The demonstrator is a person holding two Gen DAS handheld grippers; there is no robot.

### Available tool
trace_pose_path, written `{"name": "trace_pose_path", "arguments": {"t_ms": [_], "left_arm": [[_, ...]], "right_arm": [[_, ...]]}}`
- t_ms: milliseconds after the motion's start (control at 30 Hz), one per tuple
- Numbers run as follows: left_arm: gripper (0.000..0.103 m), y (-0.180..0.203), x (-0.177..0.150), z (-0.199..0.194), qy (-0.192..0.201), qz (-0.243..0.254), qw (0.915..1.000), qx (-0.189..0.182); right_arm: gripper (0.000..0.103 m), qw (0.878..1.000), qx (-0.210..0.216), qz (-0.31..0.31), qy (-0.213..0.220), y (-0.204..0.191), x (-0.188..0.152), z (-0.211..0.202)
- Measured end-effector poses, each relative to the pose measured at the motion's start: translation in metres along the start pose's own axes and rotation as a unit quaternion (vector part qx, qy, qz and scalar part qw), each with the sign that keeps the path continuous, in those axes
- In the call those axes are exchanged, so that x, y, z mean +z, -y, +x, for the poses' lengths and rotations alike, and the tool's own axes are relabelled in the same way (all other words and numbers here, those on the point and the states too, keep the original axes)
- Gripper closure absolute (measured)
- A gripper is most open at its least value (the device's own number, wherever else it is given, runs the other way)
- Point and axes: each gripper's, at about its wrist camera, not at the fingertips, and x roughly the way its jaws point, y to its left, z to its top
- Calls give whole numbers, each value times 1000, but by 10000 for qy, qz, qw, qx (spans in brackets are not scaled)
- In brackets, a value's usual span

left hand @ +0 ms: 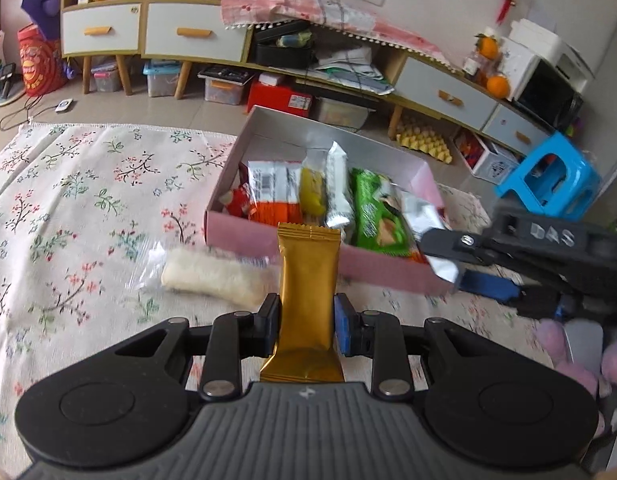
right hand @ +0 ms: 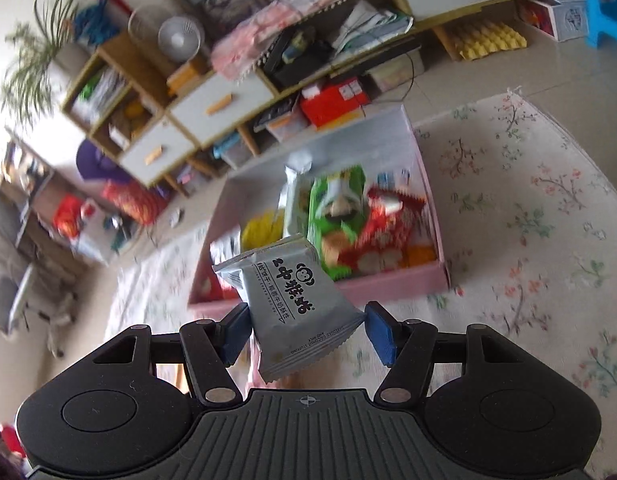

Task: Organize snacks
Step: 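Lift both snacks and carry them over the pink box, then open both tools to drop the snacks into the pink box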

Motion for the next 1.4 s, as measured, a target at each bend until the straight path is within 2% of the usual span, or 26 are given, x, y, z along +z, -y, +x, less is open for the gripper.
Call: {"name": "trace_pose_path", "arguments": {"t_ms": [233, 367, 500, 633, 933, 1100, 1167, 1200, 1233, 1267, 1400], "left_arm": [[77, -10, 36, 28, 6, -166, 9999, 38], [77, -9, 57, 44, 58, -167, 9998, 85], [77, -8, 72, 60, 65, -157, 9998, 81], [77, -5, 86, 74, 69, -119, 9998, 152], [77, 10, 93, 91, 72, 413, 9983, 412], [75, 16, 92, 92, 141, 551, 9975, 410], [71, 17, 93, 93, 185, 604, 9969, 468], [60, 18, 93, 92, 224, 622, 9965, 512], [52, 18, 93, 92, 242, 629, 9962, 551], [40, 18, 93, 92, 251, 634, 9960, 583], [36, 16, 93, 91, 220, 660, 9953, 670]], "right_arm": [[41, 9974, 275, 648, 128, 24, 8, 17], [41, 9972, 221, 681, 213, 25, 11, 24], [41, 9940, 463, 950, 278, 30, 13, 30], [41, 9931, 421, 1028, 379, 32, 16, 34], [41, 9917, 286, 1105, 598, 39, 20, 35], [39, 9920, 167, 1033, 705, 37, 20, 33], [38, 9918, 168, 1038, 727, 38, 20, 32], [36, 9917, 160, 1034, 745, 38, 20, 32], [28, 9915, 161, 1025, 779, 38, 21, 30], [22, 9911, 187, 1035, 815, 38, 22, 28], [21, 9899, 318, 1028, 920, 38, 25, 20]]}}
